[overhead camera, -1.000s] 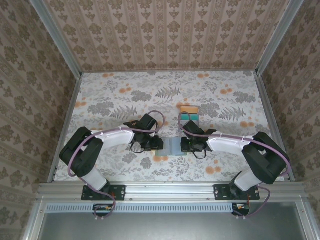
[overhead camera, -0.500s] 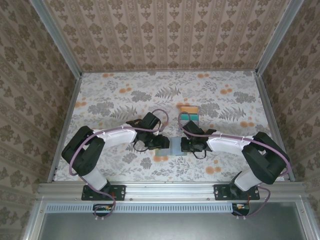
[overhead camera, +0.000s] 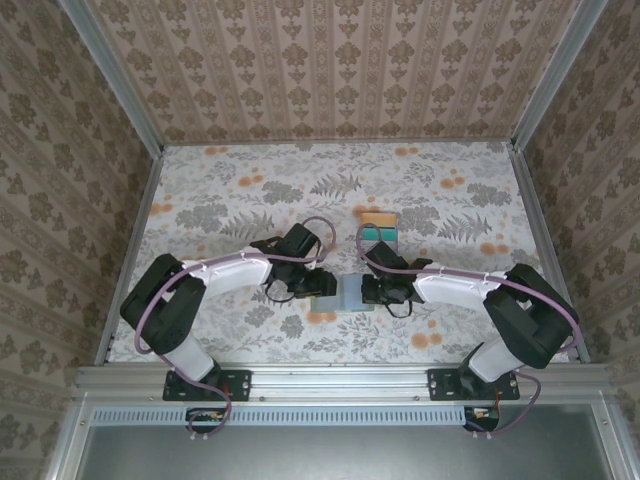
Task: Take the credit cards out of the card holder
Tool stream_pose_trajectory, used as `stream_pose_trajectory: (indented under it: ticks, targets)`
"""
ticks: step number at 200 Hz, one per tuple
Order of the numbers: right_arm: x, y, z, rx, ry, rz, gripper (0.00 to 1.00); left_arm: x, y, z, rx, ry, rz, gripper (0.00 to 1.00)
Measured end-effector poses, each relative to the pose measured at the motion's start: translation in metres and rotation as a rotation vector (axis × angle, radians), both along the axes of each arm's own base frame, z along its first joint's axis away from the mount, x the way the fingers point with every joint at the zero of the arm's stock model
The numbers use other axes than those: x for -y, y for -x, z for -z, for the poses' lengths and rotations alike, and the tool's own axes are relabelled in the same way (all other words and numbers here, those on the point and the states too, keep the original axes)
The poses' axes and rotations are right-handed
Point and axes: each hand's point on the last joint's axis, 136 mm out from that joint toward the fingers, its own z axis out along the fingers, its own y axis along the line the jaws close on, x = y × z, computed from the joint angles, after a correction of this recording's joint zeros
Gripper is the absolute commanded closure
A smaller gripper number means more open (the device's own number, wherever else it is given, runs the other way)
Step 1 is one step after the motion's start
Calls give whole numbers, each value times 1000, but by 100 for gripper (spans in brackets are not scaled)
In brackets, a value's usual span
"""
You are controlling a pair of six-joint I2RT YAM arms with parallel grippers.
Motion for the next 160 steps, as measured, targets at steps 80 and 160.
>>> stream_pose_trajectory:
  ticks: [80,160]
  targets:
    - [0,0,0,-1,0,2,87,-8,3,5,-10,-44,-7,54]
    - [0,0,1,-3,2,2,87,-10,6,14,-35,-66,-2,54]
